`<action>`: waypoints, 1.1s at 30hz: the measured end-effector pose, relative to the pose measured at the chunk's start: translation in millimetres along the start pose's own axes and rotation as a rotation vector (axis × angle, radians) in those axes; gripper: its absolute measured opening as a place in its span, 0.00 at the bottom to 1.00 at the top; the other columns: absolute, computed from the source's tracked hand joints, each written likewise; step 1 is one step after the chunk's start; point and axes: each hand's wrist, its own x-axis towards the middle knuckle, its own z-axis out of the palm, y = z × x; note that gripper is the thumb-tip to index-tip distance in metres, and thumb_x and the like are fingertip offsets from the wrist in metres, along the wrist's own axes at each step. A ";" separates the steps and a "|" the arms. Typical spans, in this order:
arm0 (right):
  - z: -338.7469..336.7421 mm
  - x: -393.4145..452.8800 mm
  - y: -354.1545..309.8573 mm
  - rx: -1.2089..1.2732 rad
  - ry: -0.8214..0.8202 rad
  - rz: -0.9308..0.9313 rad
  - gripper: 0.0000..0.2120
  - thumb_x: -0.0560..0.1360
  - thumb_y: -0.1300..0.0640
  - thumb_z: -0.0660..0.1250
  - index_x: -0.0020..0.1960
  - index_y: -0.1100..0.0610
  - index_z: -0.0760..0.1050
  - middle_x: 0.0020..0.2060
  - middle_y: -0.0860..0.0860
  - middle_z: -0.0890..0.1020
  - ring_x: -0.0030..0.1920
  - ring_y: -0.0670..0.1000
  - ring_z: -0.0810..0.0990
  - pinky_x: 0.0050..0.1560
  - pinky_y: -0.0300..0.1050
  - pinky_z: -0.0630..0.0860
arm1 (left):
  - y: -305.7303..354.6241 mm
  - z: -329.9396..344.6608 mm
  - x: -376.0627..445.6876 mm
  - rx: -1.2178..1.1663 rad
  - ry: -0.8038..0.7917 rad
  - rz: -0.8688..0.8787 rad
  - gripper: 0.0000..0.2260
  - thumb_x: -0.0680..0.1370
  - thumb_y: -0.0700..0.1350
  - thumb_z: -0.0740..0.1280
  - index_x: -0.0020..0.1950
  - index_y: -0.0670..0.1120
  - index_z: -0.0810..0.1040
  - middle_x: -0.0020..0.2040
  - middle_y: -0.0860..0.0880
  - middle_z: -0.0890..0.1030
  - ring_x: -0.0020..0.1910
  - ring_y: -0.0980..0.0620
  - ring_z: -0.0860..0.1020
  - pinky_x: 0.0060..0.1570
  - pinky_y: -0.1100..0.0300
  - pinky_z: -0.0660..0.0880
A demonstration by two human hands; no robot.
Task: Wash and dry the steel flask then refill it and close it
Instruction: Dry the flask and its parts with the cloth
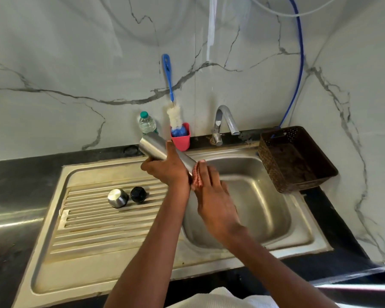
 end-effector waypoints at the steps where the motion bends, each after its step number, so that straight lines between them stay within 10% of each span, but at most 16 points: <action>1: 5.1 -5.6 1.0 -0.141 0.032 -0.043 0.39 0.81 0.57 0.62 0.84 0.52 0.43 0.80 0.55 0.57 0.69 0.60 0.70 0.66 0.59 0.76 | 0.9 0.1 3.6 -0.014 0.019 -0.047 0.30 0.73 0.50 0.81 0.61 0.46 0.63 0.61 0.42 0.76 0.52 0.45 0.83 0.50 0.54 0.82; 8: 16.1 -1.1 20.3 -0.117 0.037 -0.071 0.43 0.79 0.60 0.67 0.84 0.48 0.45 0.78 0.52 0.57 0.70 0.56 0.65 0.71 0.55 0.71 | -4.3 -8.7 9.2 -0.091 -0.035 -0.314 0.31 0.77 0.50 0.77 0.65 0.48 0.56 0.61 0.39 0.77 0.51 0.41 0.83 0.56 0.44 0.83; 12: 2.5 19.1 11.1 0.447 -0.042 0.288 0.20 0.86 0.45 0.55 0.74 0.51 0.68 0.62 0.55 0.76 0.59 0.55 0.79 0.60 0.51 0.78 | -11.0 -11.4 2.4 -0.130 -0.194 -0.230 0.30 0.75 0.48 0.79 0.64 0.49 0.60 0.62 0.40 0.77 0.56 0.42 0.83 0.59 0.41 0.82; 18: -30.6 44.6 24.9 1.489 -0.546 0.946 0.31 0.84 0.40 0.57 0.66 0.69 0.75 0.46 0.67 0.83 0.34 0.58 0.82 0.32 0.47 0.81 | -5.9 -18.9 -4.5 -0.298 -0.377 -0.111 0.25 0.75 0.54 0.76 0.67 0.50 0.70 0.56 0.43 0.82 0.50 0.46 0.85 0.53 0.44 0.84; 22: -23.4 39.8 15.3 1.335 -0.237 0.795 0.24 0.85 0.40 0.57 0.63 0.59 0.79 0.46 0.63 0.85 0.37 0.58 0.85 0.38 0.55 0.84 | -0.5 -20.4 -5.2 -0.288 -0.518 -0.068 0.29 0.75 0.58 0.73 0.73 0.48 0.73 0.59 0.43 0.83 0.57 0.44 0.83 0.58 0.44 0.82; 28: -9.0 26.8 34.4 0.266 0.276 -0.140 0.22 0.86 0.41 0.52 0.72 0.50 0.71 0.57 0.48 0.77 0.53 0.46 0.77 0.50 0.44 0.77 | 12.7 -12.8 -15.1 -0.397 -0.315 -0.314 0.24 0.75 0.60 0.75 0.64 0.47 0.78 0.53 0.41 0.85 0.54 0.40 0.85 0.47 0.48 0.83; 33: -11.4 35.5 15.2 1.002 -0.030 0.452 0.22 0.82 0.34 0.55 0.64 0.46 0.76 0.51 0.55 0.83 0.46 0.53 0.86 0.46 0.59 0.84 | 7.2 -15.5 -14.4 -0.453 -0.448 -0.162 0.31 0.77 0.65 0.69 0.69 0.42 0.76 0.46 0.42 0.84 0.44 0.43 0.84 0.47 0.50 0.82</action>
